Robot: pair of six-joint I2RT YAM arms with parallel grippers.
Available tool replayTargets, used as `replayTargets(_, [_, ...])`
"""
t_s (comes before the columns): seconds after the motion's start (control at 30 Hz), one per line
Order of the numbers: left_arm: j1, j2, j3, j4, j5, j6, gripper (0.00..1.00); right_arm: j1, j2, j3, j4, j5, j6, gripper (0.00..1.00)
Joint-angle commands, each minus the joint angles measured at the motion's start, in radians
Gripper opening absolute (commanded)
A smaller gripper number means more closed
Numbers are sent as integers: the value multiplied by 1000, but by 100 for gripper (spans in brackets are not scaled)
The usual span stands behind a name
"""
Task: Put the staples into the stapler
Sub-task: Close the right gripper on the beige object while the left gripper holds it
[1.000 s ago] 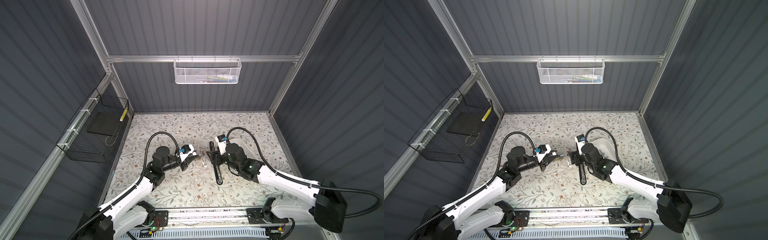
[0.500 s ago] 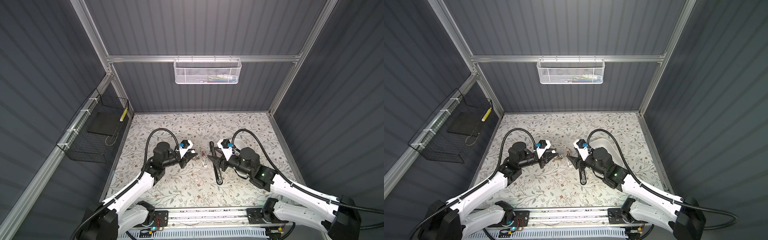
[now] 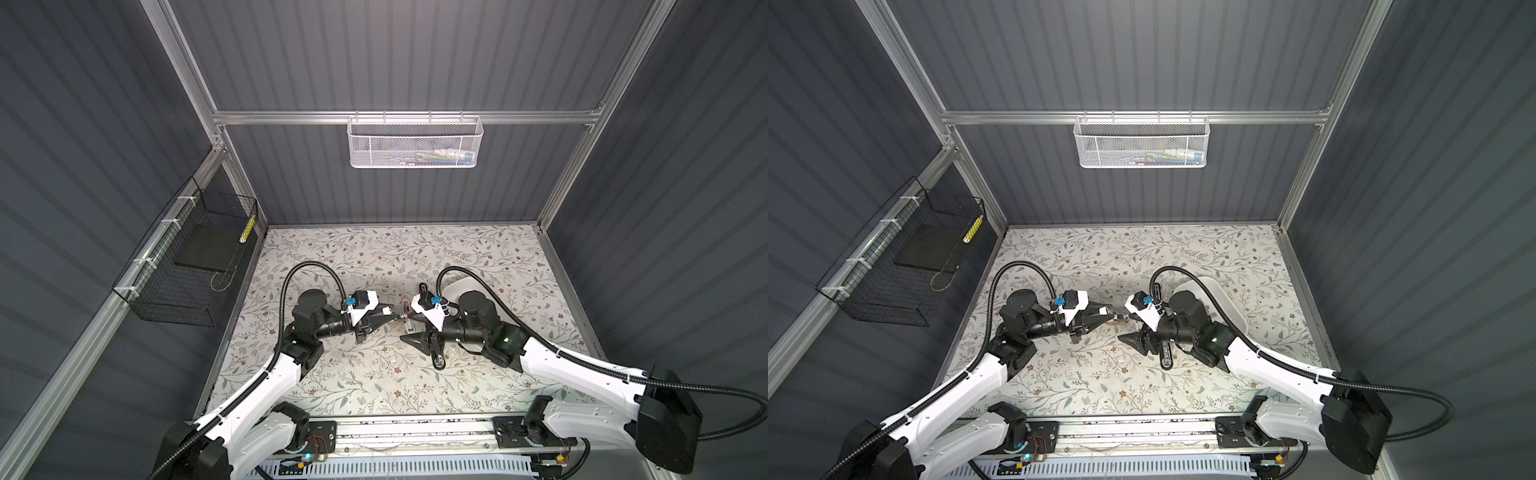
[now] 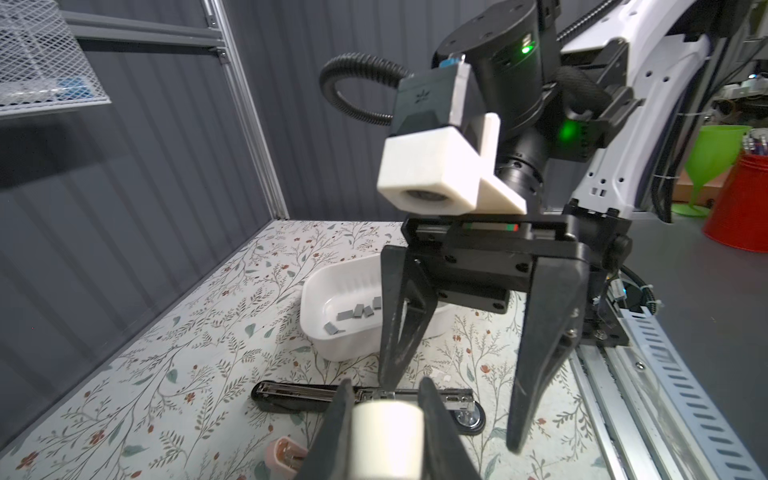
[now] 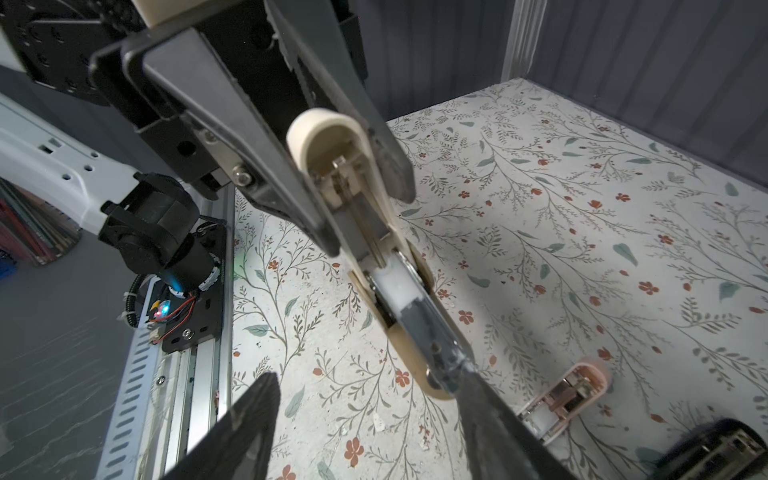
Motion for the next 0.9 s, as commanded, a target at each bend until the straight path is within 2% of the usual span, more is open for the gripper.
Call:
replayTargets(0.0, [-16, 23, 25, 18, 112, 35, 0, 1, 0, 36, -15, -44, -16, 72])
replayTargets(0.23, [-37, 38, 39, 16, 167, 50, 0, 2, -6, 30, -3, -51, -10, 73])
replayTargets(0.63, [-61, 31, 43, -14, 191, 94, 0, 24, 56, 61, -9, -91, 8, 66])
replayTargets(0.73, [-63, 31, 39, -4, 180, 90, 0, 25, 68, 66, -10, -87, 8, 62])
replayTargets(0.87, [-63, 17, 37, -7, 173, 85, 0, 28, 74, 78, -25, -87, 9, 49])
